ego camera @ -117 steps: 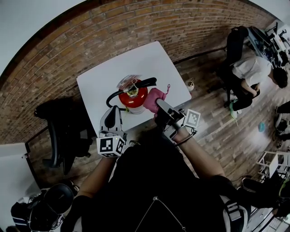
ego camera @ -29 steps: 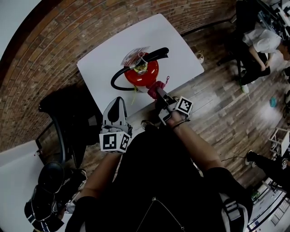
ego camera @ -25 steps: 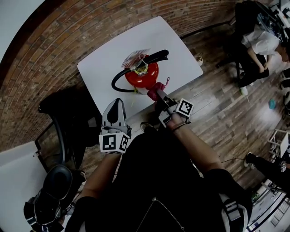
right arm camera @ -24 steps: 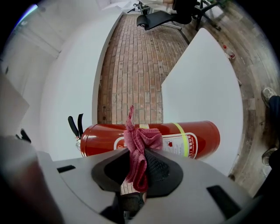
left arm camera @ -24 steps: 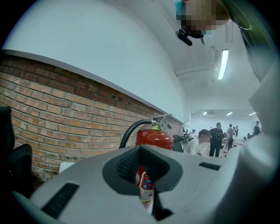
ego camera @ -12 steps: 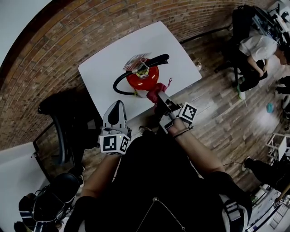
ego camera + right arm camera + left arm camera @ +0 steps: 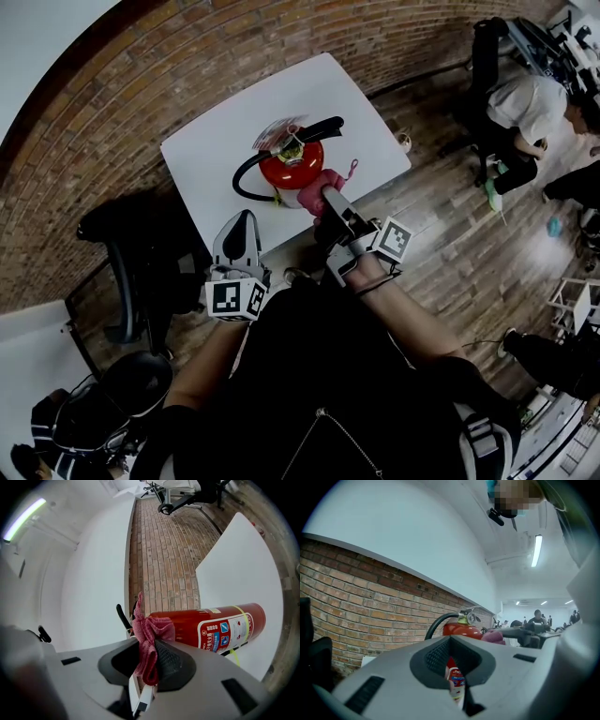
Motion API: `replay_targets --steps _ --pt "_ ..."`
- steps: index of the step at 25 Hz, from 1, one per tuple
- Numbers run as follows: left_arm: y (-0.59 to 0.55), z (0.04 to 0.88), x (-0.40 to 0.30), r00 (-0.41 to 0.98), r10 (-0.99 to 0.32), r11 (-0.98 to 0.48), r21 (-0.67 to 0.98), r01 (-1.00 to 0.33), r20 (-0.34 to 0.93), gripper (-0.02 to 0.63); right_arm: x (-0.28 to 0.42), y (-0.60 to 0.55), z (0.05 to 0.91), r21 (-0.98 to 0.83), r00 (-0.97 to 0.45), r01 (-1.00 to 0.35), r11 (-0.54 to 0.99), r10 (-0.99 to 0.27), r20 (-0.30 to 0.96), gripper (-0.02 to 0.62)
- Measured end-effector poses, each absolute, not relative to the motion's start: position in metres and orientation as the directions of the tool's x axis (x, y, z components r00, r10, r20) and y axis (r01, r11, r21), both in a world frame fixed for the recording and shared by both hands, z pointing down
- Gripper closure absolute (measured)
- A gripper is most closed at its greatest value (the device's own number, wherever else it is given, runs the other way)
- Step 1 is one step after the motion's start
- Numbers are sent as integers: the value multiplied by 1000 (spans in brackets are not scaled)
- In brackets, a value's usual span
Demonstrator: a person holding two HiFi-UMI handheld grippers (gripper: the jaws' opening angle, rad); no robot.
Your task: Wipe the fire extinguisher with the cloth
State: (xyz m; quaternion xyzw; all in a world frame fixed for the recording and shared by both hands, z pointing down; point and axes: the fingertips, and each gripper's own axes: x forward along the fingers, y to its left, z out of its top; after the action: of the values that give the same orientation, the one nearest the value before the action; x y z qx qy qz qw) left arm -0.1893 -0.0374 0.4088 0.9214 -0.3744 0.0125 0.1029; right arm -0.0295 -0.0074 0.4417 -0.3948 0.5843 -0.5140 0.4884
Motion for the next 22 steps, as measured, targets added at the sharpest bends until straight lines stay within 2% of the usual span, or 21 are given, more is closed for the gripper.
replay_targets --steps 6,9,11,14,17,18,20,22 --pt "-32 407 -192 717 -691 -696 184 -694 93 576 -33 -3 394 -958 -236 8 287 -930 -281 495" --pt "-31 406 -194 712 -696 -690 191 -698 89 576 -32 -3 369 -920 -301 -122 372 -897 -323 495" --pt "-31 406 -196 709 -700 -687 193 -701 87 577 -28 -4 359 -868 -374 -286 405 -882 -287 495" --pt "-31 409 -200 705 -704 -683 190 -705 87 577 -33 2 355 -652 -509 -597 468 -849 -143 495" --pt "-31 412 -204 699 -709 -675 196 -711 93 575 -56 16 389 -240 -582 -807 540 -798 160 495" --pt "-30 413 -205 695 -713 -669 203 -715 94 577 -64 21 408 -89 -573 -815 573 -774 270 495" --pt "-28 416 -206 690 -718 -662 213 -718 95 577 -78 31 447 150 -531 -750 644 -722 444 495" --pt "-28 418 -207 688 -720 -659 218 -720 96 575 -87 38 488 269 -493 -652 709 -666 560 495"
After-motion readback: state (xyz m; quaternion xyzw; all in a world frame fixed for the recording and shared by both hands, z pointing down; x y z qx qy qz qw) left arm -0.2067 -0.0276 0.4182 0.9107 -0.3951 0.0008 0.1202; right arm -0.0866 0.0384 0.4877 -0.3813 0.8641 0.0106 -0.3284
